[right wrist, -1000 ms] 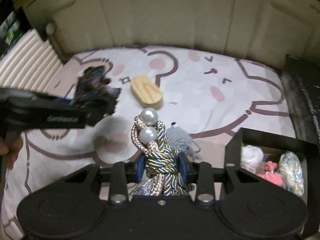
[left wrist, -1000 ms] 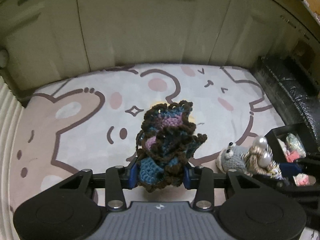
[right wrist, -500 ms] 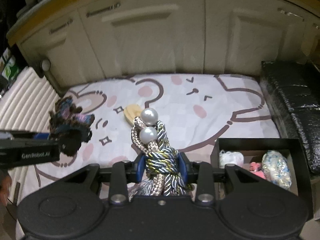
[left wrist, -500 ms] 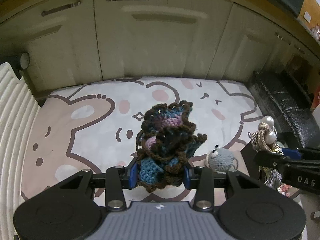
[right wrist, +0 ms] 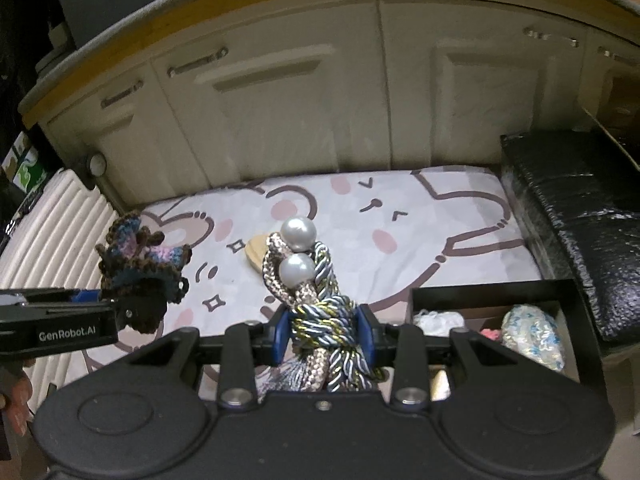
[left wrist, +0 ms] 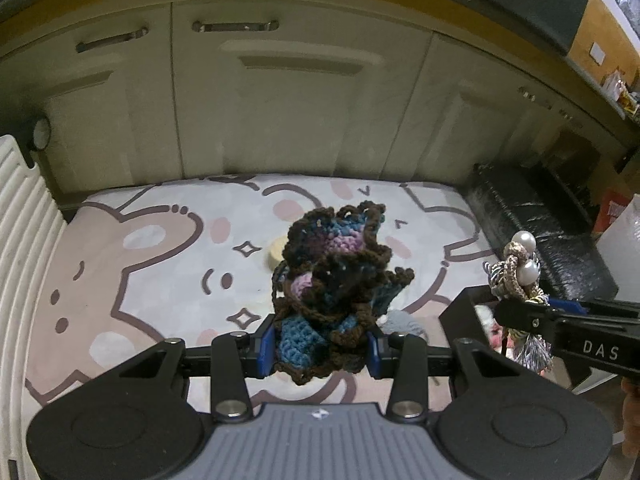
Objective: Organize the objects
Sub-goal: 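Carry crochet flower with left tool while right tool carries tassel toward box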
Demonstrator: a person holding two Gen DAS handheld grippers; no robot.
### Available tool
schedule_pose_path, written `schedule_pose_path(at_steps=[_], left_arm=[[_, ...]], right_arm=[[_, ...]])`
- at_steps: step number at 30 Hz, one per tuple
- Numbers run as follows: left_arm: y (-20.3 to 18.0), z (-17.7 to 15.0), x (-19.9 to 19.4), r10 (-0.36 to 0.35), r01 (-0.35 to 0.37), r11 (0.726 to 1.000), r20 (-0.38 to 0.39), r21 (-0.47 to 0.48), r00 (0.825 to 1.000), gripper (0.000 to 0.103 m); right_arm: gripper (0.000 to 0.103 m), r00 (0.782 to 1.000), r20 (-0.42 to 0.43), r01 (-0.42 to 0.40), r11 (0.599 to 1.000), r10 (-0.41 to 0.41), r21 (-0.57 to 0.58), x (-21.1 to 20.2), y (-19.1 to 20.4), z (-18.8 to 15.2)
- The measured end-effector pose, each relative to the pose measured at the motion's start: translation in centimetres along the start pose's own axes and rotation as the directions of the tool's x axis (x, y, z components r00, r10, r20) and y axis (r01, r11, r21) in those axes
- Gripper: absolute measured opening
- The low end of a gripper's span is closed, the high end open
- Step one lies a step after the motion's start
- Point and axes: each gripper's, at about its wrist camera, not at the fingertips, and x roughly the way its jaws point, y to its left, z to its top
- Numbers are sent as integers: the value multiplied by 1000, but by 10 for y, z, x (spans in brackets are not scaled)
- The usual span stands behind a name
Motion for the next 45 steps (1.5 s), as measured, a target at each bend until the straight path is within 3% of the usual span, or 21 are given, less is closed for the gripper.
schedule_pose_path(at_steps=[17,29,40,45], left_arm=[[-67,11,15,-149,147,988,31,56,988,44],[-121,14,35,-255,252,960,14,120,967,44],[-156,12,64,-321,322,937,-31,135,947,44],[-169,11,79,-343,348,926,-56,148,938,44]], right_arm=[[36,990,37,131,981,-138,147,-25,-88,-4],[36,973,-34,232,964,-229,133,-17,-140,-26],[36,972,-107,190,970,-207,-153,5,-150,-52],[36,969,-111,160,907,-219,-390,13,-136,-63]])
